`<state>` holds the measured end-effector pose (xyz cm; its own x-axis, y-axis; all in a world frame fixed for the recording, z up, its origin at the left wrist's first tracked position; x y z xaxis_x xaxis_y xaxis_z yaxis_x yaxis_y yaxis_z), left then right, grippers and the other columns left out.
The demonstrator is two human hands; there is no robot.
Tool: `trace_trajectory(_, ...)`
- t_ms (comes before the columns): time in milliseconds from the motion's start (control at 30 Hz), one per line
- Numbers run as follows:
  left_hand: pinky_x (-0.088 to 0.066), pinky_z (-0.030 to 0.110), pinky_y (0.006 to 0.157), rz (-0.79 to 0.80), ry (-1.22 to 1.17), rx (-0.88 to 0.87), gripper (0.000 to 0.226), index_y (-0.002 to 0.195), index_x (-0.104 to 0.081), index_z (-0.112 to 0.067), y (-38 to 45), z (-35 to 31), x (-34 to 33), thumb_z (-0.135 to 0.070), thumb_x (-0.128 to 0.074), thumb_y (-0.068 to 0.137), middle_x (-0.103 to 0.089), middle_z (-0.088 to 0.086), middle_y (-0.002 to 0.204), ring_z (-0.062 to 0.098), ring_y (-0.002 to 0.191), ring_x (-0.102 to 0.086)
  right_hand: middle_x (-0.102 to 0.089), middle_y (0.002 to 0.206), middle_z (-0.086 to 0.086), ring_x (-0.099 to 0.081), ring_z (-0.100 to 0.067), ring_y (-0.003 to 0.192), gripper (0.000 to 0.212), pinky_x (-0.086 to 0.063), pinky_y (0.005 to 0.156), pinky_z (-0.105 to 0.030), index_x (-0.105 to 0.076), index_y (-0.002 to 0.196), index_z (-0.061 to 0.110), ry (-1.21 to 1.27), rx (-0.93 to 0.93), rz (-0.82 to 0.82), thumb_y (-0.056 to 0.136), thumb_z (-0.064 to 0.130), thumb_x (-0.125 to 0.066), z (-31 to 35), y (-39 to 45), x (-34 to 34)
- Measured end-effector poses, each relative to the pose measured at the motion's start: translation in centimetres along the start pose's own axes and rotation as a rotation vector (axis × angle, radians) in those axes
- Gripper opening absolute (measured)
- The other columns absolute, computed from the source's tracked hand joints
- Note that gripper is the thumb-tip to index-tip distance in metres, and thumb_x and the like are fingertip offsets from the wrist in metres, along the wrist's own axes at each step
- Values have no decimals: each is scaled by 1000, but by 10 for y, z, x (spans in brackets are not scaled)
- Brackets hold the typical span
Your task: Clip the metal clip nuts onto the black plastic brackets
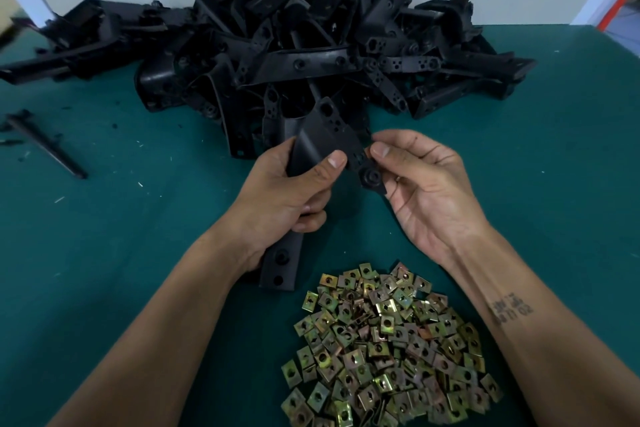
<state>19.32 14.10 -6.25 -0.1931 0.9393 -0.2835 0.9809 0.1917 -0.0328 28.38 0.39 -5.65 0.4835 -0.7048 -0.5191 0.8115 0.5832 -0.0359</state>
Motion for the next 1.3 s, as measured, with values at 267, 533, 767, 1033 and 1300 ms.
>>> trace_trajectory(267, -29, 18, 38, -12, 28, 5, 18, 82, -55, -22, -1, -1, 0, -26, -66, 96, -37, -7, 61, 8, 48, -27, -72, 78, -12, -70, -16, 70, 11, -58, 64, -24, -62, 74, 1, -28, -6, -5, 76, -3, -72, 0, -2, -3)
trace_trajectory(533, -29, 19, 39, 8, 40, -11, 18, 99, -53, -12, -3, -2, 0, -26, -64, 96, -35, -7, 61, 9, 50, -25, -71, 83, -8, -65, -16, 77, 19, -57, 72, -31, -63, 75, 8, -13, -8, 155, 93, 9, -58, 4, -8, -11)
trace_trajectory(767, -29, 20, 40, 9, 44, -24, 18, 97, -52, -11, -3, -2, 2, -26, -63, 97, -39, -8, 61, 8, 47, -27, -69, 95, -12, -65, -28, 88, 26, -56, 76, -37, -71, 84, 6, -45, -58, 223, 94, 24, -55, 0, -10, -12)
trace_trajectory(1033, -29, 19, 41, -69, 2, 6, 23, 84, -50, -19, -1, -3, 8, -29, -64, 99, -34, -4, 67, 9, 51, -26, -69, 89, -6, -59, -24, 80, 22, -48, 62, -28, -64, 97, 2, -263, -51, 233, 93, 23, -59, 2, -9, 4)
trace_trajectory(1300, -29, 19, 39, -7, -122, 102, 32, 86, -39, -20, 1, 1, 8, -43, -55, 102, -38, -3, 69, 9, 51, -27, -57, 88, 19, -52, -9, 79, 22, -45, 72, -34, -79, 87, 19, -1122, -78, 523, 74, 2, -83, 11, -33, 7)
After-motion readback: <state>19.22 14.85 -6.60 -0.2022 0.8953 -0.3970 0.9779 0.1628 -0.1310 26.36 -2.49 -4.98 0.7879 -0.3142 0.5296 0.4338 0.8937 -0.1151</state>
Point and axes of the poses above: each hand's wrist, its own y-axis towards the middle knuckle, its own x-axis out of the back of the hand, z = x × y, the point moved 5 cm from there along y, towards the middle knuckle
